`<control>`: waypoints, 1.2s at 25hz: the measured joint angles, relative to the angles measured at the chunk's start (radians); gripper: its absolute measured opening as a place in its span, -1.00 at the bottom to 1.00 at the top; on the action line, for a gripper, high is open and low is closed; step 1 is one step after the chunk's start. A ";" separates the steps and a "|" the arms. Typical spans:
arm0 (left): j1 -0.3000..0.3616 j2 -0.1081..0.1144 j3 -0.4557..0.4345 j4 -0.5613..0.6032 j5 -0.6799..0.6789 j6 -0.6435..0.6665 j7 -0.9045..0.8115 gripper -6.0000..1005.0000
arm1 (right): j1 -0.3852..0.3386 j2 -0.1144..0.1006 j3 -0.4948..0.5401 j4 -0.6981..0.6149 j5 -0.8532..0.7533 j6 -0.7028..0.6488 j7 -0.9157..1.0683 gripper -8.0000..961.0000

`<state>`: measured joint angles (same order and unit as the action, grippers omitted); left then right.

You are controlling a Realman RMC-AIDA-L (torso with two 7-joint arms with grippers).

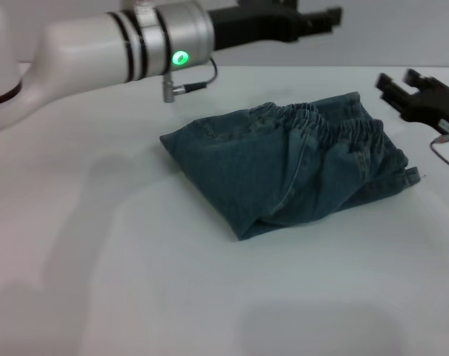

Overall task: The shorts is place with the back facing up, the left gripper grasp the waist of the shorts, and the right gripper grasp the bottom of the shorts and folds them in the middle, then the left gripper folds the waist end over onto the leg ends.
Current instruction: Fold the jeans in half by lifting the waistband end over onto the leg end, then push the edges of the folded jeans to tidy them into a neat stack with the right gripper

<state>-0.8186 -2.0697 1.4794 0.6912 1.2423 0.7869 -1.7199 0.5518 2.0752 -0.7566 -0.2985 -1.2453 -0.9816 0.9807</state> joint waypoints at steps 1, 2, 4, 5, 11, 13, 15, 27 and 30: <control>0.026 0.001 -0.007 0.006 -0.056 0.002 0.048 0.68 | 0.002 0.000 -0.023 0.003 -0.001 -0.026 -0.015 0.19; 0.047 0.000 -0.013 0.011 -0.097 0.004 0.087 0.68 | 0.004 0.000 -0.045 0.004 -0.001 -0.048 -0.025 0.19; 0.092 -0.002 -0.025 0.016 -0.211 0.017 0.197 0.68 | 0.011 0.000 -0.115 0.004 -0.002 -0.086 -0.039 0.19; 0.110 -0.002 -0.025 0.016 -0.265 0.027 0.244 0.68 | 0.014 0.000 -0.142 0.004 -0.002 -0.097 -0.043 0.19; 0.219 0.001 -0.027 -0.030 -0.638 0.155 0.571 0.68 | 0.033 0.000 -0.358 -0.007 -0.003 -0.180 -0.052 0.19; 0.239 0.002 -0.027 -0.054 -0.721 0.184 0.630 0.68 | 0.043 0.000 -0.427 -0.008 -0.003 -0.213 -0.046 0.19; 0.252 0.005 -0.029 -0.079 -0.780 0.205 0.662 0.68 | 0.053 -0.001 -0.509 -0.008 -0.004 -0.241 -0.030 0.19; 0.260 0.007 -0.048 -0.123 -0.804 0.205 0.681 0.68 | 0.048 -0.007 -0.751 -0.010 -0.029 -0.255 0.060 0.19; 0.255 0.007 -0.048 -0.131 -0.805 0.203 0.682 0.68 | 0.040 -0.009 -0.746 -0.011 -0.041 -0.239 0.065 0.19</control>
<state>-0.5633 -2.0630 1.4312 0.5600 0.4374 0.9899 -1.0383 0.5922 2.0659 -1.5026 -0.3095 -1.2858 -1.2209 1.0454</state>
